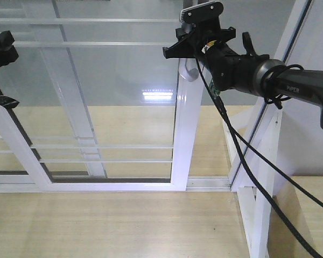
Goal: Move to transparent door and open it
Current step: 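Pull the handle with the right gripper, sliding the door panel sideways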
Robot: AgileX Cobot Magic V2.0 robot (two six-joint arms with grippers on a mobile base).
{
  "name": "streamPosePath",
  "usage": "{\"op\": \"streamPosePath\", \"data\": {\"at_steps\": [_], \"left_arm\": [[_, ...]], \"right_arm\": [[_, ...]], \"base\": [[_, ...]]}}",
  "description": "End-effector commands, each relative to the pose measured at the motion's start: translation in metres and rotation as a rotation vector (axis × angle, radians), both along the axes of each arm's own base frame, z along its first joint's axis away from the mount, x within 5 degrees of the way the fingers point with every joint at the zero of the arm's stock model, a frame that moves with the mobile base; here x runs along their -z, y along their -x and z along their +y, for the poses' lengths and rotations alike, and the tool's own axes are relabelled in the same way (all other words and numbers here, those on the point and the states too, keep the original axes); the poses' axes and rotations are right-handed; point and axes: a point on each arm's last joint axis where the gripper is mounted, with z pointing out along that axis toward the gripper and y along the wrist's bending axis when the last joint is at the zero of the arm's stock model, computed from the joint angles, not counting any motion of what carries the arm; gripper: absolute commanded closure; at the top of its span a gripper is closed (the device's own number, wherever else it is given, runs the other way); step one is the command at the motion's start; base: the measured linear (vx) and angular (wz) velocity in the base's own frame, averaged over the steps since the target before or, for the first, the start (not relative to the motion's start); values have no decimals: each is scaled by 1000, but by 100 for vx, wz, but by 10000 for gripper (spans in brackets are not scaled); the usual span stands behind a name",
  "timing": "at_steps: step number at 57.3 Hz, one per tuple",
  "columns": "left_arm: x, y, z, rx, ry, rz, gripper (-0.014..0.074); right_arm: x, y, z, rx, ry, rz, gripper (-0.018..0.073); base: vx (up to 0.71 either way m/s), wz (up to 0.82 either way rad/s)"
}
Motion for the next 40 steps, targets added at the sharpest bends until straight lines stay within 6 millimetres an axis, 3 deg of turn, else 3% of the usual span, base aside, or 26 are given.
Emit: {"op": "streamPosePath", "data": {"at_steps": [1, 13, 23, 31, 40], "left_arm": [[-26, 1, -2, 5, 9, -139, 14], [-23, 1, -1, 5, 8, -111, 14], [-20, 1, -1, 4, 6, -79, 14], [-20, 1, -1, 5, 4, -80, 14], [-21, 1, -1, 6, -3, -83, 14]], "right_arm": [[-63, 31, 31, -130, 71, -204, 561], [-66, 43, 50, -179, 75, -208, 561], [-78, 48, 47, -186, 83, -190, 561], [-108, 56, 31, -158, 51, -216, 561], [-131, 66, -15, -52, -4, -243, 561]], "base": [[3, 5], [3, 2], [1, -2], [0, 2], [0, 0]]}}
